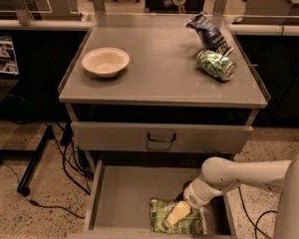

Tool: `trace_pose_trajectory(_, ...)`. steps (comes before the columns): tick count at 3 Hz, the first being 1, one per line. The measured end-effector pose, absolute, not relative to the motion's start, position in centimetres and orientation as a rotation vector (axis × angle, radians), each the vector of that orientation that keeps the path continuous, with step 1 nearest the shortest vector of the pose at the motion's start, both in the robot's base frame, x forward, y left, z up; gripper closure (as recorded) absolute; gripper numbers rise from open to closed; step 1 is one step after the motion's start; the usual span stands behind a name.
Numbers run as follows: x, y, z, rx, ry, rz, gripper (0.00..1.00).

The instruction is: Pick green jalapeno chip bag from middle drawer and place on counter

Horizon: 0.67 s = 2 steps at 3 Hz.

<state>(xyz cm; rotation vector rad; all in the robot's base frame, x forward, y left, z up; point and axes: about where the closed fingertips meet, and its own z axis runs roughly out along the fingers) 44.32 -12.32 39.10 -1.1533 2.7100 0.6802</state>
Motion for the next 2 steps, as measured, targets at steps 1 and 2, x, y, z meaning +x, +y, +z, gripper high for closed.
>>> trace_pose_trajectory(1,44.6,-12.29,38.86,-1.149,2.708,0.674,0.0)
trace_pose_trajectory(2,44.13,-12.68,37.99,-1.127,2.739,0.67,0.0)
